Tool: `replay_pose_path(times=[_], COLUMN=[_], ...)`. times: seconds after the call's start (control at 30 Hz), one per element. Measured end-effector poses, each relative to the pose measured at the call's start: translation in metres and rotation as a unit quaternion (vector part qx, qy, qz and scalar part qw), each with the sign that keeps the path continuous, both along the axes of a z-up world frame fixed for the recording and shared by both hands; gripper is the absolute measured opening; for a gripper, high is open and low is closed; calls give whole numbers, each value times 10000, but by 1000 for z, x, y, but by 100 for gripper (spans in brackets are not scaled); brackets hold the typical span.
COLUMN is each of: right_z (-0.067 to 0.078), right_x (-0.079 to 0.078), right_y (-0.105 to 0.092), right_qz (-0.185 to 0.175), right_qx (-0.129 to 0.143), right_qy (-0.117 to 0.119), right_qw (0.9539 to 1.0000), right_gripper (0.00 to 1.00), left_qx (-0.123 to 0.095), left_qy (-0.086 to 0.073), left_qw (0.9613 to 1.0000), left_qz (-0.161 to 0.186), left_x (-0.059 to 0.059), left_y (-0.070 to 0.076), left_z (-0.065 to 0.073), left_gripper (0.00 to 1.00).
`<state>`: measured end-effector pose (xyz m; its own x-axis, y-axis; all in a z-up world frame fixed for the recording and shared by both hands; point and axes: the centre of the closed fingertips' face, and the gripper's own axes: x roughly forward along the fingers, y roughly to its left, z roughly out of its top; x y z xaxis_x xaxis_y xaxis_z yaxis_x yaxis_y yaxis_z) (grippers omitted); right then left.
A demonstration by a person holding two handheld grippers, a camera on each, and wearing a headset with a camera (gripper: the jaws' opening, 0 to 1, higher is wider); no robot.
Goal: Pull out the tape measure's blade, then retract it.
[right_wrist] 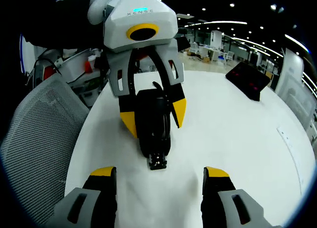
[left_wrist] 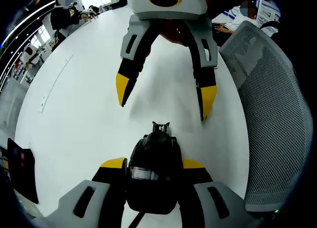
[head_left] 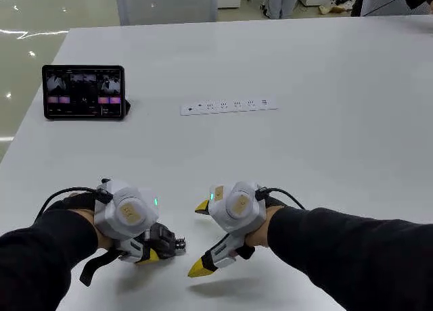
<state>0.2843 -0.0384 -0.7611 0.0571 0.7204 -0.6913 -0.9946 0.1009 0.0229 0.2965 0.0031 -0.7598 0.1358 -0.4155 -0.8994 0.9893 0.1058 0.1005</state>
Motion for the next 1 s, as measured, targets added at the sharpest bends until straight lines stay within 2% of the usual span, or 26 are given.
replay_pose_path(times=[0.03, 0.17, 0.23, 0.33, 0.67, 0.83, 0.93, 0.97, 1.0], right_z=[-1, -5, -8, -10, -17, -17, -19, -19, -19], right_x=[1, 0, 0, 0, 2, 3, -1, 0, -1], right_y=[0, 0, 0, 5, 17, 19, 20, 21, 21], right_qz=[8, 94, 133, 160, 311, 362, 468, 508, 510], right_qx=[-17, -122, -176, -183, -268, -325, -384, -394, -396], right_qy=[-1, 11, 0, 14, -44, -90, -32, -126, -101], right_qw=[10000, 9999, 9998, 9997, 9991, 9988, 9982, 9979, 9979], right_gripper=[66, 53, 45, 38, 22, 17, 13, 12, 12], left_qx=[-11, -70, -67, -30, -30, -21, -52, -70, -78], left_qy=[-68, -109, -94, -24, 40, 39, 43, 45, 46], left_qw=[10000, 9999, 9999, 10000, 10000, 10000, 10000, 10000, 10000], left_qz=[-4, 25, 28, 2, -18, -31, -12, -5, 4], left_x=[1, 0, 1, 1, 1, 1, 1, 1, 1], left_y=[0, 0, 0, 1, 1, 1, 1, 1, 1], left_z=[-1, 0, 0, 0, -1, -1, -1, -1, -1], left_gripper=[35, 36, 36, 36, 35, 35, 35, 35, 35])
